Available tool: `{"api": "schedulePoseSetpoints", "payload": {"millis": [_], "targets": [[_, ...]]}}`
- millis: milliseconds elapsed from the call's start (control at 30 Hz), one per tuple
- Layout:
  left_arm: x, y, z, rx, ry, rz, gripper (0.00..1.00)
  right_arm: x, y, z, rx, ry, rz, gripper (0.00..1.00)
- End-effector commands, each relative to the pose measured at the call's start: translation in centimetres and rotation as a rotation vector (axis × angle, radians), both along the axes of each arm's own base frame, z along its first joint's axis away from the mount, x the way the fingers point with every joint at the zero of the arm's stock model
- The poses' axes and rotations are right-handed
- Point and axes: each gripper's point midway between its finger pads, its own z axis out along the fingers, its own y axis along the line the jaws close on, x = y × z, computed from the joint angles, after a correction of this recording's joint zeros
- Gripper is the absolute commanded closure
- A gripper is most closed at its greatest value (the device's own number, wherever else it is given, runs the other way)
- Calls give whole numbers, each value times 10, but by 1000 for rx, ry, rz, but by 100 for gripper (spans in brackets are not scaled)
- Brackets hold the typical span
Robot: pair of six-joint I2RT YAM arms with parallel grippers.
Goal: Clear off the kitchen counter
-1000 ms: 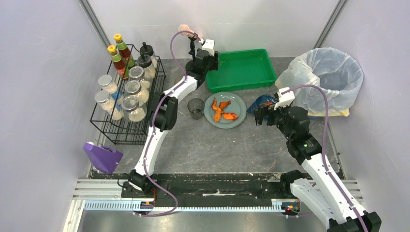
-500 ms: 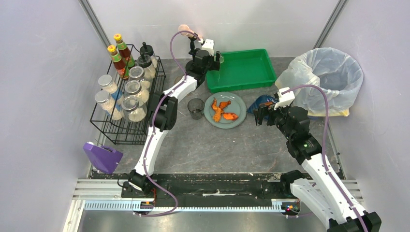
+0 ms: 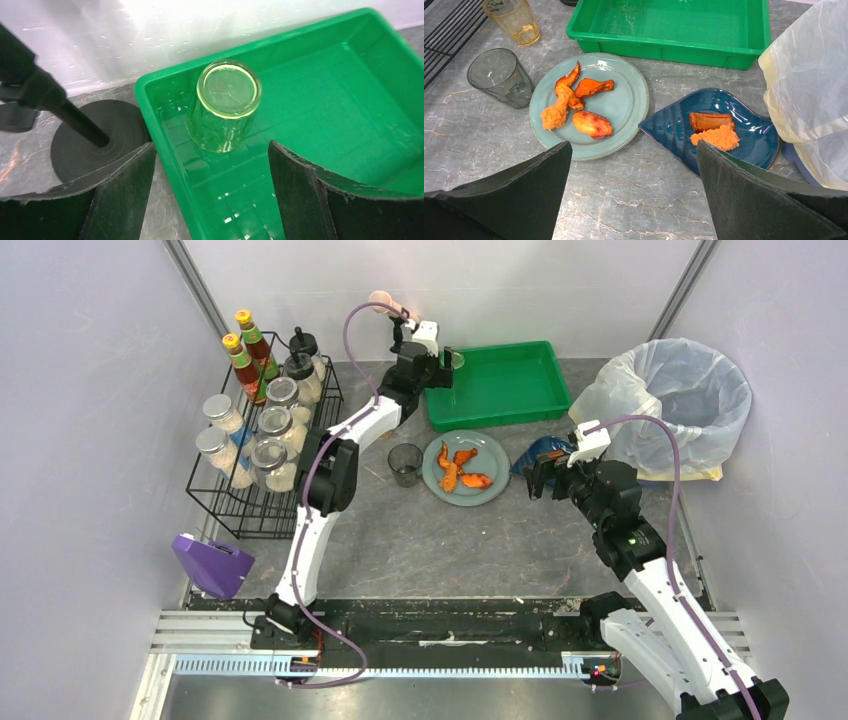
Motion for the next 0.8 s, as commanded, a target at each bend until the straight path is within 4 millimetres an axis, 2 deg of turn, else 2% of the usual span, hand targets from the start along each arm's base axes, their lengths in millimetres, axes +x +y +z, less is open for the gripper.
{"api": "schedulePoseSetpoints", "payload": {"millis": [0, 200, 333, 533, 567, 667, 767], "targets": [[-30, 3, 132, -168, -143, -29, 12, 3, 7, 35, 53, -76, 26, 2], [-87, 22, 156, -188, -57, -38, 12, 4, 19, 29, 76, -26, 77, 2], [-134, 46, 157, -181, 5, -22, 12, 5, 27, 22, 98, 17, 107, 2], [-206, 83, 146, -154, 94, 10, 12, 11, 44, 3, 148, 130, 149, 5], [-217, 89, 138, -152, 114, 18, 12, 13, 47, 1, 157, 147, 154, 6], [-250, 102, 134, -184, 129, 21, 12, 21, 56, -13, 176, 233, 152, 8], [-280, 112, 119, -203, 170, 17, 12, 31, 71, -21, 182, 311, 156, 11]]}}
